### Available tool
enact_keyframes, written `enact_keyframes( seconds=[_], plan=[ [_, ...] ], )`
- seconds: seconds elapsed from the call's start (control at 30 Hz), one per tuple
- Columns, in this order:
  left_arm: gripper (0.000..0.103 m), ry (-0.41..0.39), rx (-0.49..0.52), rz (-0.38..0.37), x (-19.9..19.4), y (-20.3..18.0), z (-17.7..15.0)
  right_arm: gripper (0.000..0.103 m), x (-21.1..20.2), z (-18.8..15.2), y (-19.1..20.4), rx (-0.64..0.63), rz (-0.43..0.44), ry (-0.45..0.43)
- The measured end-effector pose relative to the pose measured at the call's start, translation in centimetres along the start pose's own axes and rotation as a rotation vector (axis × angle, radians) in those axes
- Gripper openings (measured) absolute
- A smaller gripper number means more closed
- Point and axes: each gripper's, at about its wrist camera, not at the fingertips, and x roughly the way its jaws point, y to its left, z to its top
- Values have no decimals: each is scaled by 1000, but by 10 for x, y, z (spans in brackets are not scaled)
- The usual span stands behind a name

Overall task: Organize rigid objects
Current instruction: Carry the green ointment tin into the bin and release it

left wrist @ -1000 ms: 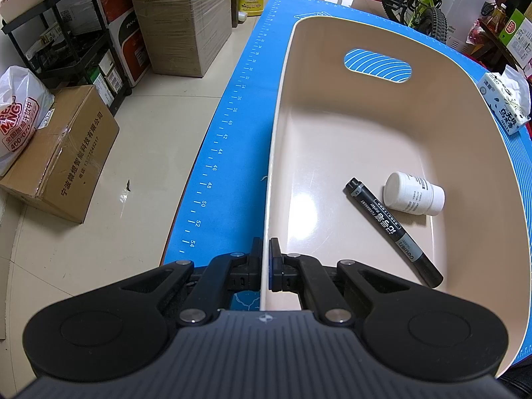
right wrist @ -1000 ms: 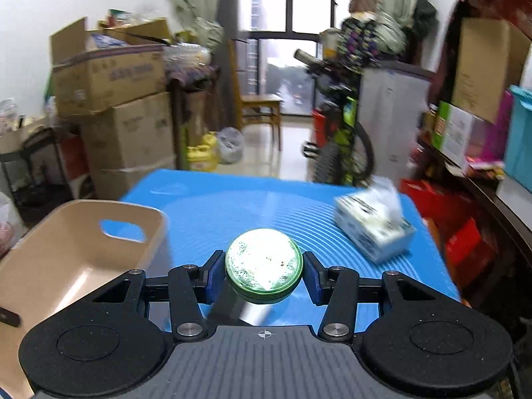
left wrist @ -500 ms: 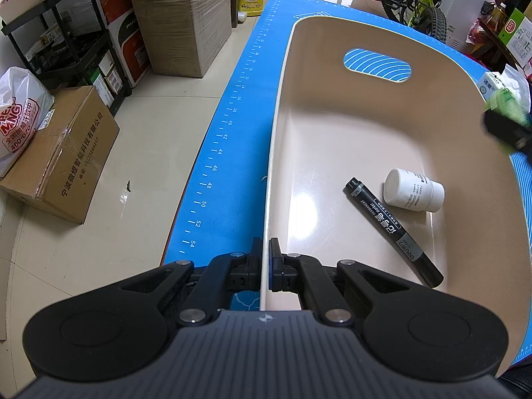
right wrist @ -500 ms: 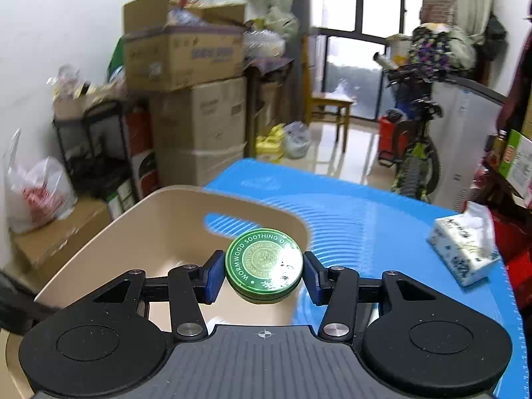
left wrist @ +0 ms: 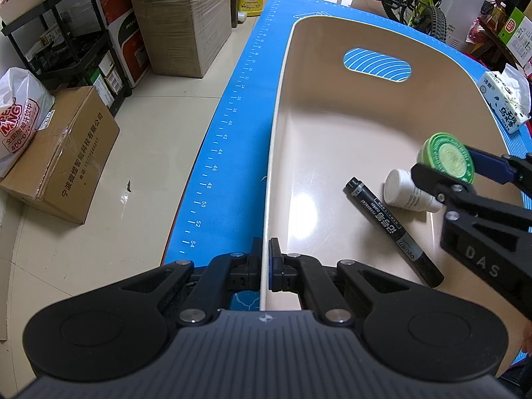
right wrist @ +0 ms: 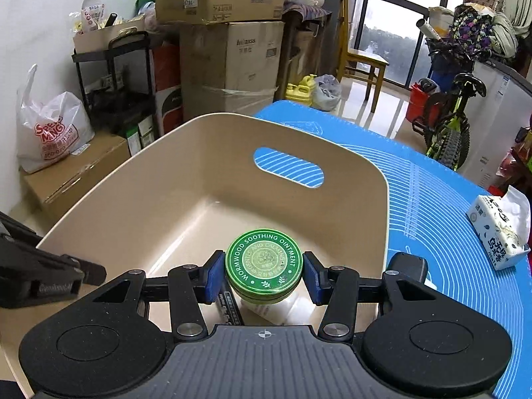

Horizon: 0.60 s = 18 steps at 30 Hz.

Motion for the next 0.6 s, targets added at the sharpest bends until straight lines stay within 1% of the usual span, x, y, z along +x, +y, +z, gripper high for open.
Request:
enact_keyframes(
  seconds=[0.2,0.37,0.53,0.6],
  plan=[
    [4,-1,1,0,0,0,1,55,13,3,10,-51,7,105],
    [4,-2,3,1,-1,0,1,55,23,0,9,-73,11,200],
    [4,-1,3,0,-1,0,1,55,30,-1,10,-88,21,261],
    [4,0,4,1,-1,-1,1,54,29,-1,9,-84,28,261]
  ],
)
